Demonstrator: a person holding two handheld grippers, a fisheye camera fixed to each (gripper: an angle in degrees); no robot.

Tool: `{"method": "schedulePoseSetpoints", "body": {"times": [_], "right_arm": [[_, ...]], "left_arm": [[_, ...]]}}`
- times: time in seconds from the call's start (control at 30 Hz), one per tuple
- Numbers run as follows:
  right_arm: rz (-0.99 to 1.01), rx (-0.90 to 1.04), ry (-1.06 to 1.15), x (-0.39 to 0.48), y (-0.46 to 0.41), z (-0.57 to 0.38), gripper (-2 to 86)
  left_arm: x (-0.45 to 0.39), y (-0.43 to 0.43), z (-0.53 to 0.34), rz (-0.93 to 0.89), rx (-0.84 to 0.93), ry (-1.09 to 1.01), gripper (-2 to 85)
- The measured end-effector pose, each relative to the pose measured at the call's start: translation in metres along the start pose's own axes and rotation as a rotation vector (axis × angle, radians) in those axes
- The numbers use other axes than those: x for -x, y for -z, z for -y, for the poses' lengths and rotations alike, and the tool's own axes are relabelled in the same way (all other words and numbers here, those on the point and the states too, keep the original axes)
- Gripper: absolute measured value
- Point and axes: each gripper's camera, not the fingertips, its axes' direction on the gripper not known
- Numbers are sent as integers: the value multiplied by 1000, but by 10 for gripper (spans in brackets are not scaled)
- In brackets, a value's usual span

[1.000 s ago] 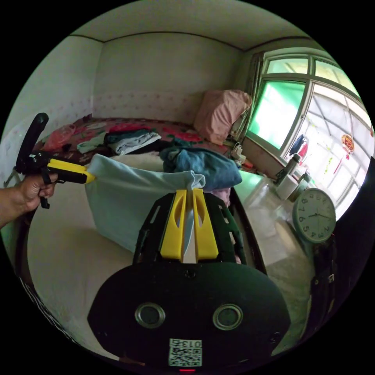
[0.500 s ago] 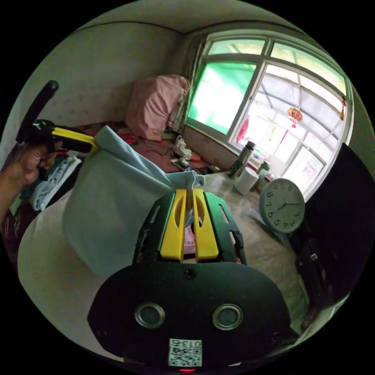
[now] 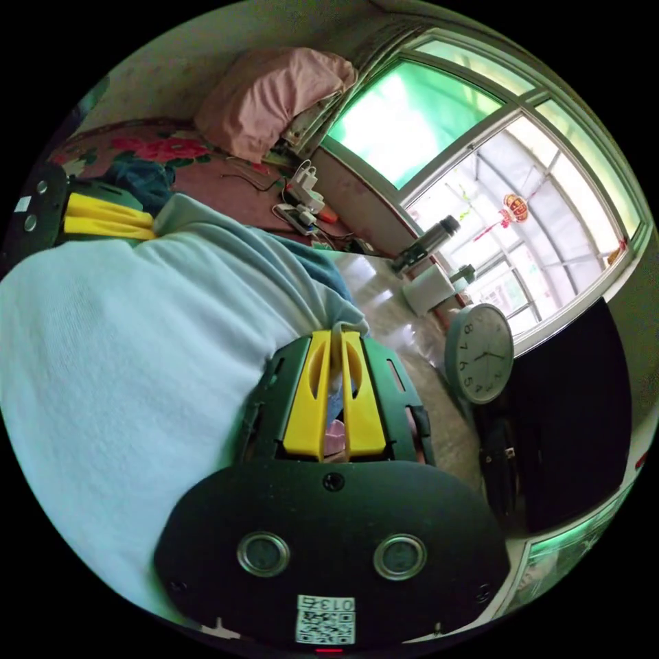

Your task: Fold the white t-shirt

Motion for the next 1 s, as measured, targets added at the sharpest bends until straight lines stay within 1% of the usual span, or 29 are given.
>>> {"method": "schedulePoseSetpoints", "body": {"times": [0.1,0.17,0.2,0.23,0.27,0.3,0.33,0.4,0.43,0.47,0.5,0.53,0.57,0.6,0.63,0.73,0.83,0.9,0.93,1.0], "right_arm": [[37,13,1,-10,10,17,43],[39,-1,1,-24,27,27,53],[27,-47,-45,-38,45,33,56],[-1,-85,-105,-53,64,38,56],[0,-104,-121,-58,74,41,54],[41,-168,-126,-63,96,44,48],[102,-228,-88,-58,115,45,31],[171,-249,-27,-39,131,47,16],[231,-244,23,-21,133,48,12],[255,-227,52,-12,131,49,10],[292,-156,102,7,120,52,7],[324,-90,139,24,105,53,4],[310,-100,131,29,102,52,3],[287,-110,108,35,98,53,1],[317,-103,47,34,95,57,1],[411,-51,-17,31,88,74,1],[327,-32,61,44,97,89,3],[327,-38,63,43,104,95,5],[325,-59,56,38,110,98,8],[324,-72,31,25,125,102,14]], "left_arm": [[26,14,-7,-68,-9,64,18],[66,40,-26,-44,-52,226,25],[77,49,-34,-24,-79,280,27],[96,69,-53,8,-162,376,36],[106,87,-68,11,-227,424,42],[107,94,-73,-3,-252,419,43],[100,105,-80,-39,-277,364,44],[76,111,-87,-51,-282,261,40],[59,106,-90,-45,-250,207,33],[44,91,-92,-62,-175,156,20],[38,81,-93,-96,-118,126,13],[29,57,-95,-159,-2,98,8],[28,46,-103,-158,15,131,4],[29,44,-108,-153,-4,148,2],[28,41,-114,-136,-14,164,0],[28,33,-126,-96,9,177,-2],[45,33,-130,-167,65,227,-2],[60,43,-139,-219,78,267,-2],[71,56,-151,-238,60,309,-2],[86,88,-179,-236,-32,360,-1]]}}
